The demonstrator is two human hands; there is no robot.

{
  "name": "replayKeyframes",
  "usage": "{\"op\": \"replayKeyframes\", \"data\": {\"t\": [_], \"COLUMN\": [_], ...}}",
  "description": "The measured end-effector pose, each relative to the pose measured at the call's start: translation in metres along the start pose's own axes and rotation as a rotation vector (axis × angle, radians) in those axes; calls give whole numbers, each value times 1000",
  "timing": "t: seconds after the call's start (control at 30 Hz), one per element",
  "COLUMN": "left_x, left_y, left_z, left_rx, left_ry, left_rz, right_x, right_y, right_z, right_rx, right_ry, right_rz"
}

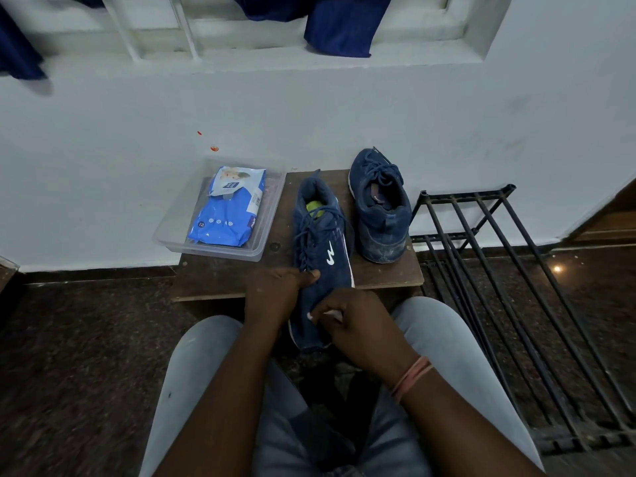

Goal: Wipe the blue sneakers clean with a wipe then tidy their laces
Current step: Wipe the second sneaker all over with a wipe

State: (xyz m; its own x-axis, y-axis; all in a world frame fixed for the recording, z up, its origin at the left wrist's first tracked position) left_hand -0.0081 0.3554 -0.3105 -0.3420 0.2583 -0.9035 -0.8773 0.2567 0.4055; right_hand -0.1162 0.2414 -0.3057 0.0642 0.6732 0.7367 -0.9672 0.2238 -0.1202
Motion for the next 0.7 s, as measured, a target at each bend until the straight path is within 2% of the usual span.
{"op": "replayKeyframes", "data": {"t": [0.13, 0.2, 0.33, 0.4, 0.6, 0.7], "left_x": [-4, -5, -2, 1, -6, -4], "left_y": [1, 0, -3, -4, -5, -8], "left_z": [1, 2, 2, 1, 3, 3], "left_rx": [19, 18, 47, 59, 58, 86], "left_ry": [33, 51, 74, 78, -9, -23], "left_rz": [14, 45, 82, 80, 57, 100], "right_x": [0, 2, 0, 0, 10, 14], "right_y": [-18, -16, -3, -2, -27, -23], "right_z": [0, -3, -5, -5, -3, -4], "right_rx": [-173, -171, 107, 162, -139, -36], "right_ry": [-24, 3, -42, -34, 102, 78], "right_rz": [1, 38, 69, 65, 97, 137]}}
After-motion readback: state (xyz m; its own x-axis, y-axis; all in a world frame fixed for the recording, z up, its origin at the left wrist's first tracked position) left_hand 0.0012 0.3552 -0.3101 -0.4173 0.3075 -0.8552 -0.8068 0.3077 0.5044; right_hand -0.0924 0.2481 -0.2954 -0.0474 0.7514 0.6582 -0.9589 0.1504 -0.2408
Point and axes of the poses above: each hand's wrist, its own y-axis away from the middle knuckle, its own z-axis out of the back of the hand, x = y × z, the point moved 4 cm from there along -y, towards the middle knuckle, and after that the axes turned 3 degrees about y, right-handed, at the moved point
